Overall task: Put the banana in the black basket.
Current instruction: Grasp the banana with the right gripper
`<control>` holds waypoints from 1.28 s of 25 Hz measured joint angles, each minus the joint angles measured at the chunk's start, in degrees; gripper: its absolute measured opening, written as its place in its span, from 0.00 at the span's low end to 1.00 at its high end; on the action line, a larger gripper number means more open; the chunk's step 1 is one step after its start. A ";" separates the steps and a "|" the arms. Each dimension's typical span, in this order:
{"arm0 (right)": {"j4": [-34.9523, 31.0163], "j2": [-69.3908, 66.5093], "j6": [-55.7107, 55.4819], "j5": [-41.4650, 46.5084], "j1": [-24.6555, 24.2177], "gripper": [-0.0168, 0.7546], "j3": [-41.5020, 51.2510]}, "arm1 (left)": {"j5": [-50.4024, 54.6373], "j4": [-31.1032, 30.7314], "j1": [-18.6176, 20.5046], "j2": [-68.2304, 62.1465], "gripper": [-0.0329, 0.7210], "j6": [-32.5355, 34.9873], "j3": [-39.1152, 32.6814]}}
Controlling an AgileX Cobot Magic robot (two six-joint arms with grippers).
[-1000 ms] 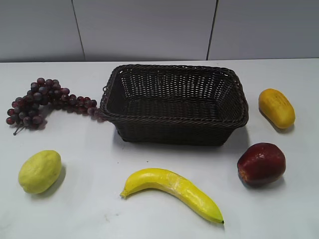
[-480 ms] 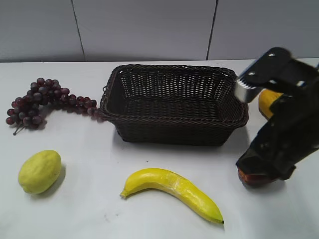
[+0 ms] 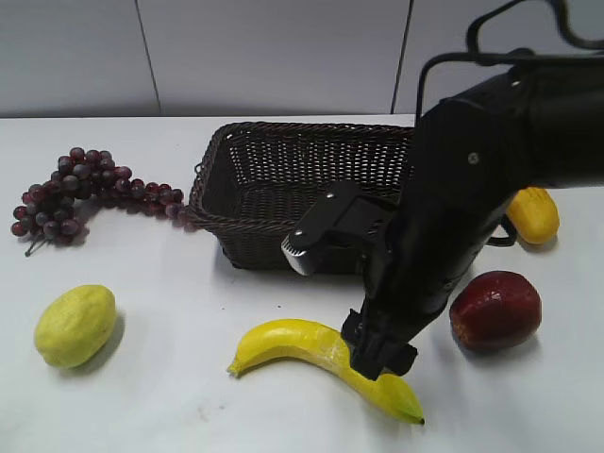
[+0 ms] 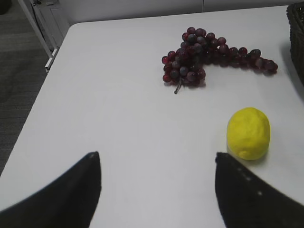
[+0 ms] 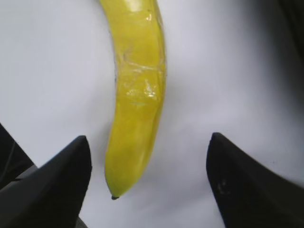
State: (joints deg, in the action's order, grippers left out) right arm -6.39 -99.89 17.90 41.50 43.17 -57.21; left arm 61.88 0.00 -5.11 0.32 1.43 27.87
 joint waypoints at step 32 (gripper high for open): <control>-1.01 -12.10 -1.85 0.83 -0.01 0.42 -2.48 | 0.00 0.00 0.00 0.00 0.78 0.00 0.00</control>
State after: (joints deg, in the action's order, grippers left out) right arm -7.40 -111.98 16.05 42.33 43.16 -59.69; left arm 61.88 0.00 -5.11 0.32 1.43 27.87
